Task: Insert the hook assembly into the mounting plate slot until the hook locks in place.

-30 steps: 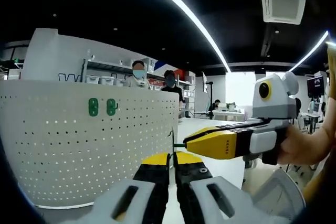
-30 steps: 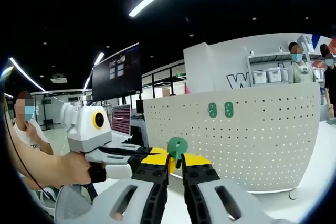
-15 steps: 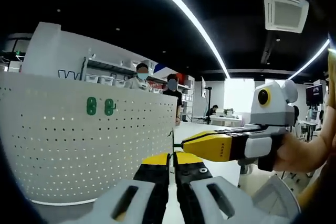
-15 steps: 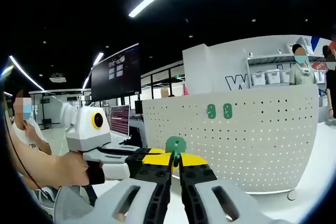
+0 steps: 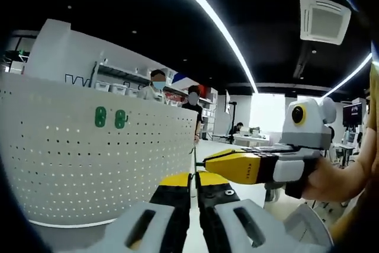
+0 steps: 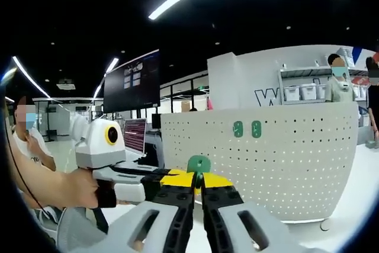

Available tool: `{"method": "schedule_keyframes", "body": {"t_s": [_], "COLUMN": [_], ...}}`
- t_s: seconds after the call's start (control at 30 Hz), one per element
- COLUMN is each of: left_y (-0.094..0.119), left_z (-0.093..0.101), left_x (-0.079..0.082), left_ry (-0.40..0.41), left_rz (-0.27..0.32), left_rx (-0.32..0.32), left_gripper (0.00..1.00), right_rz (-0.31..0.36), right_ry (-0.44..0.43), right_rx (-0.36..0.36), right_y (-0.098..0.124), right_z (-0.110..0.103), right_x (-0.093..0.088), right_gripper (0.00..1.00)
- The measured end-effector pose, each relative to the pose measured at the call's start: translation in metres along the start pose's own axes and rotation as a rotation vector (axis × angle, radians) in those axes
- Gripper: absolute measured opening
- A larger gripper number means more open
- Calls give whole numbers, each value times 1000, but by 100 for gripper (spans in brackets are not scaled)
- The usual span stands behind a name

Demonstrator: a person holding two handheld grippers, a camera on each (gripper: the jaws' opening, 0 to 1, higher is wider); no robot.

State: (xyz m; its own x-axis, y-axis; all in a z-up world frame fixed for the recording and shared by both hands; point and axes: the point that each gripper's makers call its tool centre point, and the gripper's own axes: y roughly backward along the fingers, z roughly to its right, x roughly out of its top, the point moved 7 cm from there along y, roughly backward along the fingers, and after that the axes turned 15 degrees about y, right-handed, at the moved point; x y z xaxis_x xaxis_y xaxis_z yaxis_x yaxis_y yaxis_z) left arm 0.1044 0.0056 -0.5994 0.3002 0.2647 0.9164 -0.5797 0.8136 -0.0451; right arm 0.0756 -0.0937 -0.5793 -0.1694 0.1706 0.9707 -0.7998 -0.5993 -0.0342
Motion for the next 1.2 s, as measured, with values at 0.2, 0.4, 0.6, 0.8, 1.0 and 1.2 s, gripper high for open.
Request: {"method": "schedule_keyframes", "body": {"t_s": [0.2,0.4,0.6,0.8,1.0,1.2], "left_y": [-1,-2,-1,-1,1,3], "left_z": [0,0,-2,-3,-7,-12], "left_x": [-3,-4,-7,-10,-14,-18], "left_ry": [-36,-68,-80,-91,-102,-97], "left_rz": [-17,-39,-67,-86,-105,-122], "left_rx": [4,11,28,42,60,73], "left_gripper": [5,16,21,22,22,22], "right_rz": [-2,3,6,7,4,0], "right_ry": [16,3,2,7,10,10], "right_rx": [-6,-28,-34,-43,-51,-67], "right_y": [0,2,4,5,6,6], "right_z": [0,5,9,12,17,25], "right_x": [-3,-4,-4,-4,-6,-7], "right_gripper": [0,0,0,0,0,0]}}
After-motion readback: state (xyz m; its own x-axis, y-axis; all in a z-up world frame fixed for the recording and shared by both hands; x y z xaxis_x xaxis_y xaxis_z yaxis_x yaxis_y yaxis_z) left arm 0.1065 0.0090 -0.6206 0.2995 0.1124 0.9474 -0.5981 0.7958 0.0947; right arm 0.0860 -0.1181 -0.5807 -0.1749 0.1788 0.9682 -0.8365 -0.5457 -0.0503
